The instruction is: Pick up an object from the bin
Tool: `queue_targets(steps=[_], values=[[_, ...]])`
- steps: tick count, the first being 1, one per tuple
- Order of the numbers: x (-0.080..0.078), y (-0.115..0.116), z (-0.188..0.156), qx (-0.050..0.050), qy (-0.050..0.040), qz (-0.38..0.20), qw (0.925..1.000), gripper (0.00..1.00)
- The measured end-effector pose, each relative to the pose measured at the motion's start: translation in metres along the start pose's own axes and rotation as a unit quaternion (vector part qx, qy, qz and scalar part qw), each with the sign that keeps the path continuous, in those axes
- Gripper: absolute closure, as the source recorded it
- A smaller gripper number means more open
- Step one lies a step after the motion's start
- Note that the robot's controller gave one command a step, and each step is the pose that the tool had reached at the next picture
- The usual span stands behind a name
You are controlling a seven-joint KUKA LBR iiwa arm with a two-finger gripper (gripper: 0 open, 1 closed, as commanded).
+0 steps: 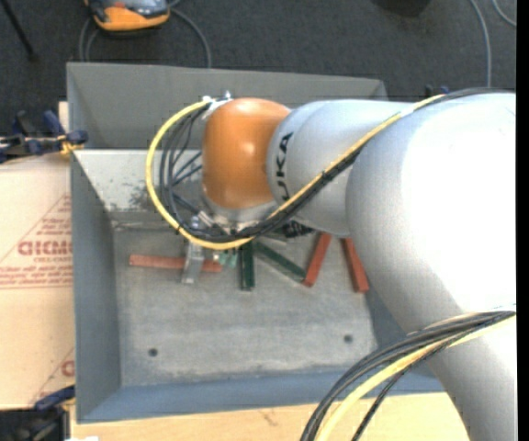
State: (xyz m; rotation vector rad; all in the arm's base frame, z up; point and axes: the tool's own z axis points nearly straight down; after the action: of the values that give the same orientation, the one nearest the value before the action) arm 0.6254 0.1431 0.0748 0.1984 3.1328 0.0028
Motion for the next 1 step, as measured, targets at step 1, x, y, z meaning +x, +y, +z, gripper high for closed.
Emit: queue_targets(steps=[1], values=[[0.002, -0.0009, -0.0205, 0.002, 0.005, 0.0, 1.0, 1.0]])
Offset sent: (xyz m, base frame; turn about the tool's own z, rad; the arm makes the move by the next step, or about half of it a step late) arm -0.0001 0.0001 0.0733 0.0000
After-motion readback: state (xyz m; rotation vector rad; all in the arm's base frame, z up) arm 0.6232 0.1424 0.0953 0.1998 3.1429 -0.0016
